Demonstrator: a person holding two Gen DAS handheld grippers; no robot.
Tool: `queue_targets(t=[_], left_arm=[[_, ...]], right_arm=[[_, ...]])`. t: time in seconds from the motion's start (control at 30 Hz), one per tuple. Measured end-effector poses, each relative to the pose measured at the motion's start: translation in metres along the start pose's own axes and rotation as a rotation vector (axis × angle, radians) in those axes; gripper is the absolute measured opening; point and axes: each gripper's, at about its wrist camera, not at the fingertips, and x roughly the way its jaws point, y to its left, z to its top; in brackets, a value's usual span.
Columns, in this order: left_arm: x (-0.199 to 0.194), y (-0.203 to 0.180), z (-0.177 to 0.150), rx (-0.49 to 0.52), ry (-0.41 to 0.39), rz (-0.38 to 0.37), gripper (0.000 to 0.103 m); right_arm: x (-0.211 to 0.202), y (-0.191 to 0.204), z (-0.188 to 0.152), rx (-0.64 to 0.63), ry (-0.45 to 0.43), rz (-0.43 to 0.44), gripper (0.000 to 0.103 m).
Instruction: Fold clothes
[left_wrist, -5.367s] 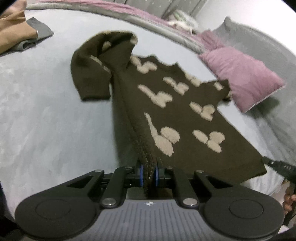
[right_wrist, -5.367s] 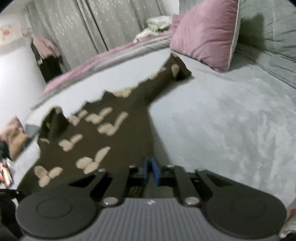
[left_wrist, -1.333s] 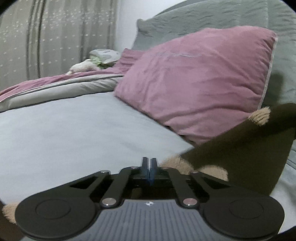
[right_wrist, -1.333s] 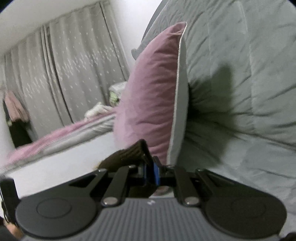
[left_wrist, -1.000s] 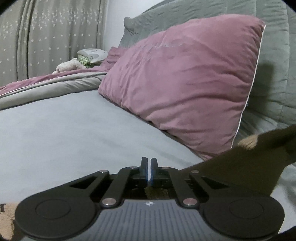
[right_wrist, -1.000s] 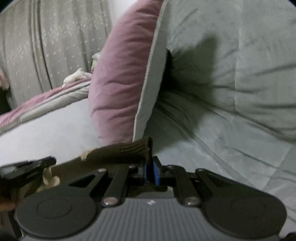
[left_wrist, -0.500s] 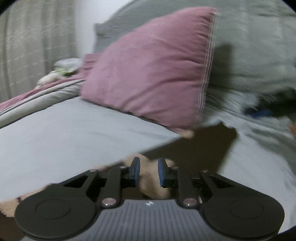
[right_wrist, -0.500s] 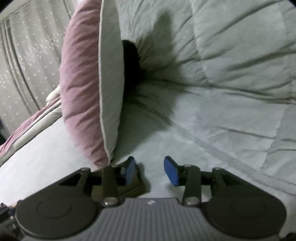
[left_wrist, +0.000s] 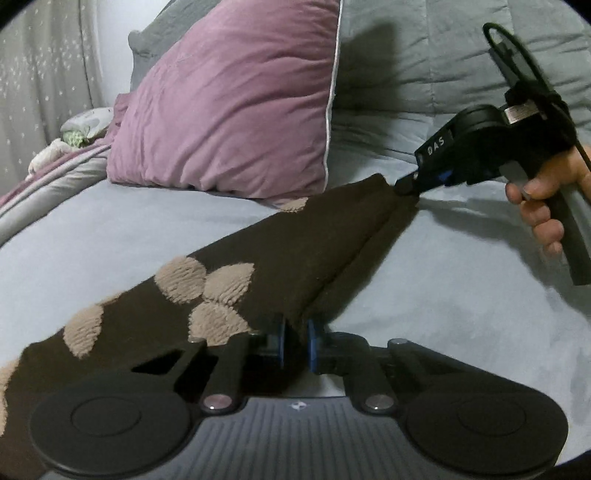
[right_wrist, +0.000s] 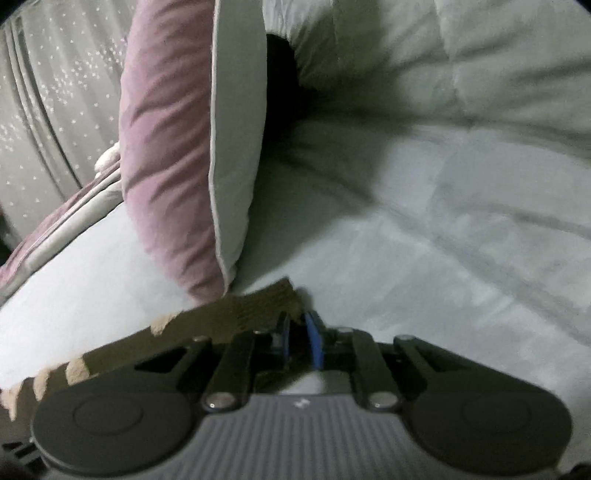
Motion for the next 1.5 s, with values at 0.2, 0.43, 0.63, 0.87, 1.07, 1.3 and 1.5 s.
queue_targets(t=[0.2,0.43,0.63,0.87,1.07,1.3,1.5], left_arm=[[-0.006,0.006,-0.002,-0.034,-0.014,-0.016,0.030],[-0.042,0.032,-0.002,-0.109,-0.084,0.052,0.062],[-0.074,0.074,-0.024,-0.165,-0.064,0.188,0.069],[-0.110,0.129,-0.062,-0.267,-0.026,0.331,0.073],[-0.136,0.166,-0.098,-0.355,-0.016,0.406,0.074],[-0.166,0.196,-0.145,-0.413,-0.005,0.457,0.076],[-0.200,0.220,-0.175,-0.515,-0.040,0.424,0.079]], right_arm=[[-0.004,0.009,0.000,-0.058,-0.047,-0.048,0.034],[-0.018,0.034,-0.003,-0.131,-0.142,0.154,0.061],[-0.008,0.069,-0.013,-0.214,-0.092,0.178,0.063],[-0.015,0.102,-0.019,-0.184,-0.059,0.347,0.077],[-0.012,0.139,-0.030,-0.214,-0.013,0.401,0.081],[-0.017,0.208,-0.066,-0.420,0.040,0.363,0.092],[-0.036,0.277,-0.092,-0.584,0.070,0.413,0.094]])
